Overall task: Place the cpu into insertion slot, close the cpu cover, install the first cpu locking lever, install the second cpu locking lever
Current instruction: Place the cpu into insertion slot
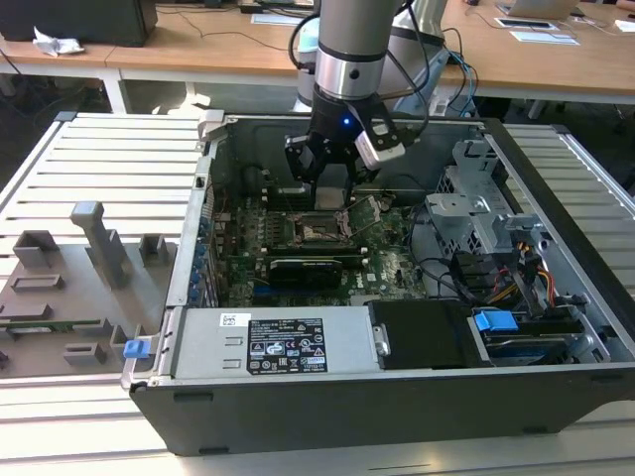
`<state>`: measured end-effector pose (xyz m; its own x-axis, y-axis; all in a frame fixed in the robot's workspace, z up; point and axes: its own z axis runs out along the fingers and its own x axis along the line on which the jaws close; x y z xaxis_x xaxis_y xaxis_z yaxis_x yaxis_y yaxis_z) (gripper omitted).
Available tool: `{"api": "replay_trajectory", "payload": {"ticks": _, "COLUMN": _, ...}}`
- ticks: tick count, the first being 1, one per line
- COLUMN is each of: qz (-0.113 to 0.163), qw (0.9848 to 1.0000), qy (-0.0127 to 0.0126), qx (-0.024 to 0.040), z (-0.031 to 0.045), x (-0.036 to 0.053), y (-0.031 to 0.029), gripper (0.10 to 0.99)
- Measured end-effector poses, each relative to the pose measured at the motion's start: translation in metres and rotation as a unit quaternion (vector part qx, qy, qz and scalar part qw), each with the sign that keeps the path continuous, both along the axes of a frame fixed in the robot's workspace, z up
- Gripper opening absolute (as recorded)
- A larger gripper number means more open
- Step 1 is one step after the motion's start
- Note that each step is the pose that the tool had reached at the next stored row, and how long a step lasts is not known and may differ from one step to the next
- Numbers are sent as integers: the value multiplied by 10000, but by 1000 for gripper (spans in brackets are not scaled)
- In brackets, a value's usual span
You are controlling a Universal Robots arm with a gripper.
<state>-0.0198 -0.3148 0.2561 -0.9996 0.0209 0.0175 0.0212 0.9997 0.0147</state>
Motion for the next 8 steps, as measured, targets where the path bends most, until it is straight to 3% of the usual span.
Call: {"api": "replay_trajectory", "payload": {"ticks": 8, "qz": 0, "qw": 10000, "qy": 1, "qx": -3, "z": -92, "x": 0, "y": 0, "gripper": 541}}
